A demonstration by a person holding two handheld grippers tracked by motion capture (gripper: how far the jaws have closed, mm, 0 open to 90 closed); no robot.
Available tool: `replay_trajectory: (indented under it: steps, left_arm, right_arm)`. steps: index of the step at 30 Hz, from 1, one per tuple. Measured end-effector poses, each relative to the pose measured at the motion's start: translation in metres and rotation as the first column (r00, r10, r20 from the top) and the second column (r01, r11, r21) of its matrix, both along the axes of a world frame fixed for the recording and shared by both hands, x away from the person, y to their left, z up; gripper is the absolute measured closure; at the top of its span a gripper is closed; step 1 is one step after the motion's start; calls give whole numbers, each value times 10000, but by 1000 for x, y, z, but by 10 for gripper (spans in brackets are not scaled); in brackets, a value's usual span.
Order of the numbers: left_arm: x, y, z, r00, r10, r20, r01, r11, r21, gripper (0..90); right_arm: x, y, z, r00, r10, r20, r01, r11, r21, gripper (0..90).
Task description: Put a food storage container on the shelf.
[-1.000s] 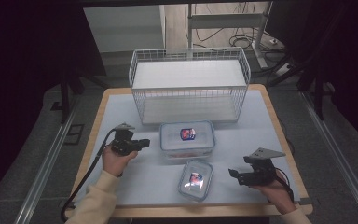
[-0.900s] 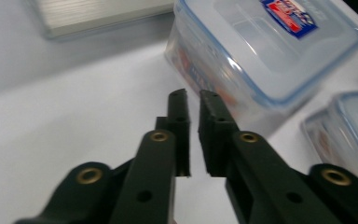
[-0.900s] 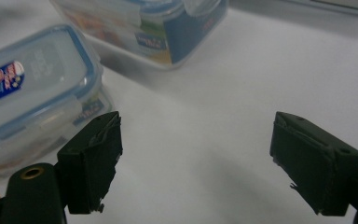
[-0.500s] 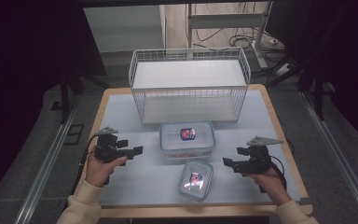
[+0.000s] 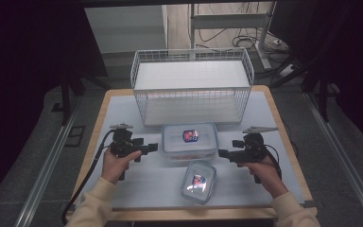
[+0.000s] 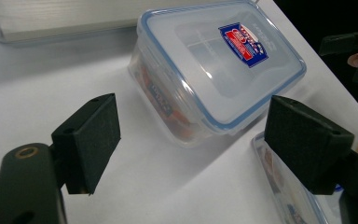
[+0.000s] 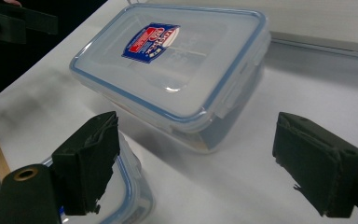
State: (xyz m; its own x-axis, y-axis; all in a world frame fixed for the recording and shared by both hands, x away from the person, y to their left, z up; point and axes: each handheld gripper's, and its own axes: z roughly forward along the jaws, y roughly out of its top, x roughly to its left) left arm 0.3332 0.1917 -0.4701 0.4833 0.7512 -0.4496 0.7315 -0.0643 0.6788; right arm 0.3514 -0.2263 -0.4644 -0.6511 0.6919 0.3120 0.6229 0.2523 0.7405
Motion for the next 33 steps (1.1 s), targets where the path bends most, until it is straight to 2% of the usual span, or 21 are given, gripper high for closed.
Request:
replay_trajectory:
  steps: [3,4,5,6,7,11,14,18,20,24,26,33]
  left_arm:
    - [2,-2,0,10000,-32,-21,32,9999,-110,179]
    - [6,-3,-1,9998,-123,-144,118,9993,-352,179]
    - [6,-3,-1,9998,-123,-144,118,9993,-352,178]
    - [9,-5,-2,9997,-94,-208,86,9992,-394,178]
    - [15,-6,-7,9990,-98,-433,73,9983,-578,179]
    - [23,-13,-12,9982,-94,-597,64,9987,-499,180]
    - [35,-24,-19,9957,-303,-878,245,9974,-670,182]
    - [42,-33,-25,9942,-509,-952,453,9972,-601,180]
    - [47,-39,-31,9913,-639,-1147,558,9958,-720,180]
    - [50,-40,-36,9885,-730,-1321,644,9956,-682,189]
    - [52,-40,-38,9860,-840,-1438,730,9941,-805,195]
    - [53,-37,-41,9838,-877,-1561,717,9918,-1054,240]
  right_arm:
    - [4,6,0,9999,106,-49,-106,9999,-27,138]
    - [5,8,0,9999,147,-62,-147,9999,-28,137]
    - [6,9,0,9998,184,-75,-184,9998,-51,137]
    - [6,9,0,9998,184,-75,-184,9998,-51,137]
    - [9,13,-1,9998,198,-81,-198,9998,-15,137]
    - [14,17,-3,9995,266,-156,-265,9996,81,137]
    - [17,20,-5,9993,317,-179,-316,9995,73,137]
    - [18,18,-5,9994,317,-97,-317,9995,76,137]
    - [18,17,-4,9995,301,-50,-300,9995,118,137]
    - [17,15,-3,9997,260,-5,-260,9995,153,137]
    - [18,13,-2,9997,242,38,-242,9996,169,137]
    - [21,10,-3,9999,150,-7,-150,9996,226,138]
